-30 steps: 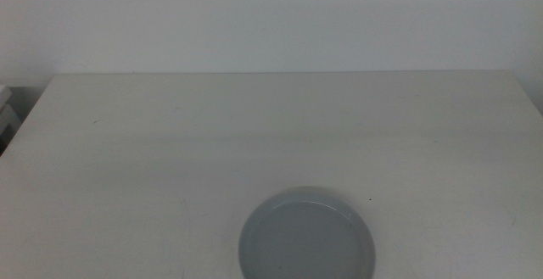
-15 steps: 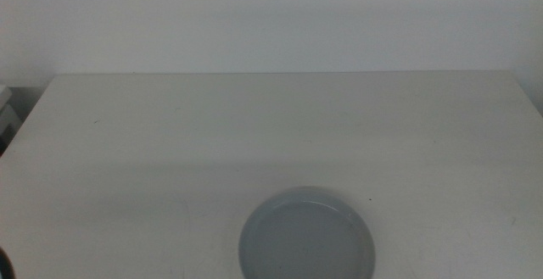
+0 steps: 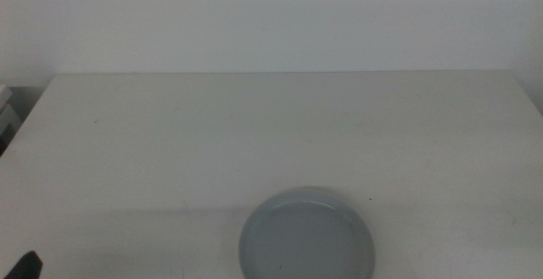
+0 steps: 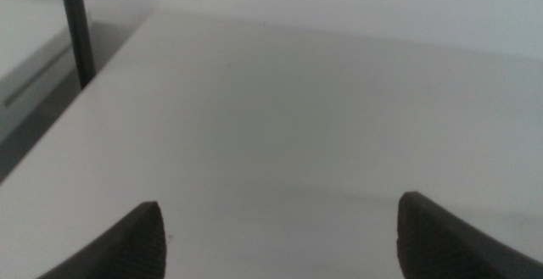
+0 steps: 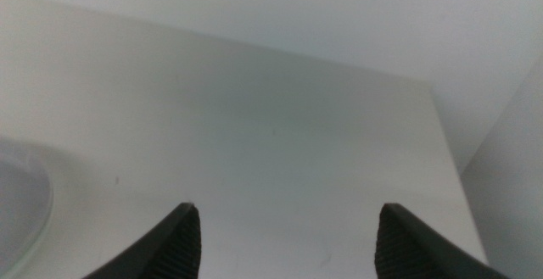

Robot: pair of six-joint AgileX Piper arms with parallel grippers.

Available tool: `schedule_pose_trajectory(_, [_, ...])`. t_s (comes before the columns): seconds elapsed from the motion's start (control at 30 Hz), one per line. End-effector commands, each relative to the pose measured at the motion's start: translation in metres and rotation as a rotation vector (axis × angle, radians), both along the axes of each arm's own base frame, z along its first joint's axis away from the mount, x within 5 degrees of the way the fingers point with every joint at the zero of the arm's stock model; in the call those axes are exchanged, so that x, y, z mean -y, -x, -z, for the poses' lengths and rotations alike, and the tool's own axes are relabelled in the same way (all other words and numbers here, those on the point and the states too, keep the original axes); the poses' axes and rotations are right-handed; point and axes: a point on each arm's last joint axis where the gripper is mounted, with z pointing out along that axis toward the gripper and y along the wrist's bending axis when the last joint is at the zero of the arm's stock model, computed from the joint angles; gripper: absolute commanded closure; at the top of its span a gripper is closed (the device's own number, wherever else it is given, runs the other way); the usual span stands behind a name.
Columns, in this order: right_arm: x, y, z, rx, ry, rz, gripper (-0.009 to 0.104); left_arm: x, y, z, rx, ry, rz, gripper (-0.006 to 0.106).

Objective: Stack the three bowls on top of each other.

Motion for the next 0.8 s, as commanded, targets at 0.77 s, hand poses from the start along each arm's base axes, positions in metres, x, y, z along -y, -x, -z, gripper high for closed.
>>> schedule_pose_trajectory(0.77, [0.004,0.011,0.076,0.078,0.047,0.046,0.043,-0.001,-0.001,0.008,0.035,0.019,-0.010,-0.005])
